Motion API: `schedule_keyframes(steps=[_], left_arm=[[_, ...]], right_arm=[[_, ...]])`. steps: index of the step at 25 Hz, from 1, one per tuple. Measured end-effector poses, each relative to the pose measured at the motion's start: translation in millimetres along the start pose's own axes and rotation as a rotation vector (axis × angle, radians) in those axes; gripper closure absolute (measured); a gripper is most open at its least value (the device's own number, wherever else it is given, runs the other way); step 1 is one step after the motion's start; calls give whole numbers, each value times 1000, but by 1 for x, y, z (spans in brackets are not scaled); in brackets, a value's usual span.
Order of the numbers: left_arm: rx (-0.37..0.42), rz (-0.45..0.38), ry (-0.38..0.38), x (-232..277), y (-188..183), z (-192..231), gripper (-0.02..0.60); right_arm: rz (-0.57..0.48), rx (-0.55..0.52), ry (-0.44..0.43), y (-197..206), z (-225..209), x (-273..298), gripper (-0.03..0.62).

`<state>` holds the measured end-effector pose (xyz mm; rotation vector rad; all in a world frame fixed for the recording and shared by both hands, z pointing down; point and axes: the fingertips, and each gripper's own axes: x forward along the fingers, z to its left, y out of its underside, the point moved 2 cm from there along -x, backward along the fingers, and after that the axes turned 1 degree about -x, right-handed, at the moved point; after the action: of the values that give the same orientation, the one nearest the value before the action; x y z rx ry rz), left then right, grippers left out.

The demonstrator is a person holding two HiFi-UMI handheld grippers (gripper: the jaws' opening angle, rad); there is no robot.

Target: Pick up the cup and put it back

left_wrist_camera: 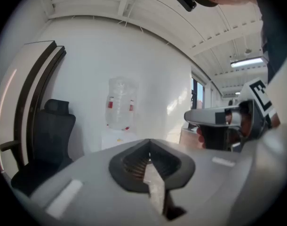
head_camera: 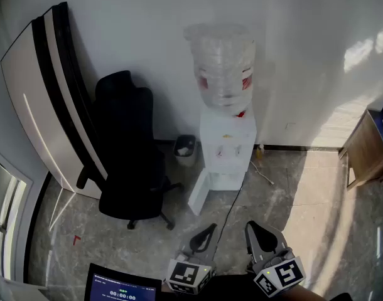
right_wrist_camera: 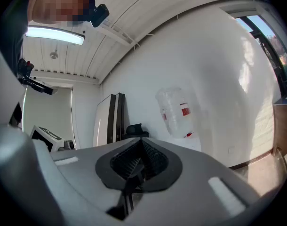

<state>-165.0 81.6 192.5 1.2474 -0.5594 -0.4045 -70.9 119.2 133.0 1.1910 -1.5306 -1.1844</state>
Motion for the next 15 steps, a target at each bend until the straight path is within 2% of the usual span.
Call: schedule_keyframes(steps=[15], left_arm=[[5, 10, -6, -6, -2, -1, 577]], right_arm=[[-15, 20, 5, 0, 2, -6, 586]])
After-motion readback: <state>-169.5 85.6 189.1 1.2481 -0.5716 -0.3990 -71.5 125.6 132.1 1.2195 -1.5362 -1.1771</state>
